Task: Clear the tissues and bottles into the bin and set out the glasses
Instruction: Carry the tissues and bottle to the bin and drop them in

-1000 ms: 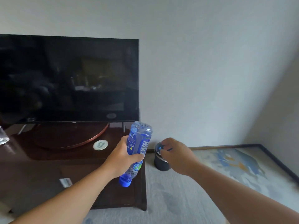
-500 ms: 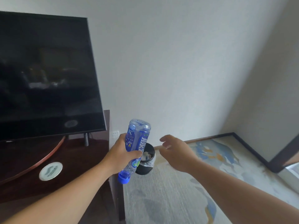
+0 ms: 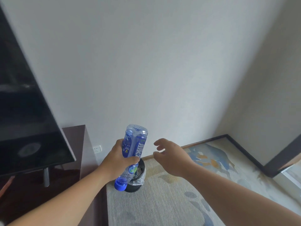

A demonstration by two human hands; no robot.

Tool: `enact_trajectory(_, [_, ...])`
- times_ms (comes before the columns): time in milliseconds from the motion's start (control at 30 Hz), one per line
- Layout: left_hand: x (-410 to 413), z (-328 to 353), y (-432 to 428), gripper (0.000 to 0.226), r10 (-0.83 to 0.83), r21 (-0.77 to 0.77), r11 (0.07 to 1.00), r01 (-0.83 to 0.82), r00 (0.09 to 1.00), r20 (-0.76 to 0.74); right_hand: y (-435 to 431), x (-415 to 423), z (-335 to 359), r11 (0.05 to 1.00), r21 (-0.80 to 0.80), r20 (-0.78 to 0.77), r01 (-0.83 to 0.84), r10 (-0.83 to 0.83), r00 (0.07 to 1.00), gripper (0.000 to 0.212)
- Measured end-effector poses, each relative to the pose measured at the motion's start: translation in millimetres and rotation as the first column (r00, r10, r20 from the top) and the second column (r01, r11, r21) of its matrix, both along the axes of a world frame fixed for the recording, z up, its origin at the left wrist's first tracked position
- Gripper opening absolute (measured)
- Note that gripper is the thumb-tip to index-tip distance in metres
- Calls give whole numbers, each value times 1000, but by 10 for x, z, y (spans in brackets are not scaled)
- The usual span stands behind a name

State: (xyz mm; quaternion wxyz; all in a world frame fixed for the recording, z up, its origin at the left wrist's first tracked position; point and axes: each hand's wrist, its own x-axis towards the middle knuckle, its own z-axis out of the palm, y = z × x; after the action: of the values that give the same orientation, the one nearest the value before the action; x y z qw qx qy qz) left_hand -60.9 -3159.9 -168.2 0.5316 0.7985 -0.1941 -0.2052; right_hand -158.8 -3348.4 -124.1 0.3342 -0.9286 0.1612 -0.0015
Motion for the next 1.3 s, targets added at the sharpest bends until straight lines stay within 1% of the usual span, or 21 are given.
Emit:
enact_trajectory(133, [426,-99,-490,55,39,22,999,-39,999,7,-498,473,-53,999,-4,-2,-33,33,999,42])
enact_trajectory(333, [987,-147,-1225,61,73,68,995,-76,996,43,-1317,1137,-60,996,-32,-9,-86,85,996,43])
enact_trajectory(467, [1330,-197,-1494,63,117,83,989,-121,992,51,-1615,1590,-100,994,-25,-13,-106,105,994,42])
enact_trajectory(567, [1593,-312,-1577,63,137,118,983,-141,990,43,-1679,1931,-221,989,-3,-33,-148,148,988,42])
enact_trajectory(733, [2065,-693,-1559,63,205,177,964,-198,978,-25,-1669,2490,-547,979,19,-111,-203,204,973,42])
enact_trajectory(900, [2552,-1163,-1481,64,282,184,950,-254,947,-150,-1653,3046,-874,978,27,-200,-207,208,957,42])
enact_trajectory(967, [2707,-1346,-1457,66,319,206,937,-283,932,-170,-1637,3256,-1012,978,34,-232,-208,210,950,41])
enact_trajectory(1133, [2992,-1828,-1387,69,361,278,912,-301,912,-196,-1601,3613,-1406,975,88,-291,-203,220,931,40])
enact_trajectory(1300, [3130,-2394,-1381,61,405,304,896,-323,877,-259,-1661,3861,-1845,969,104,-346,-225,247,905,41])
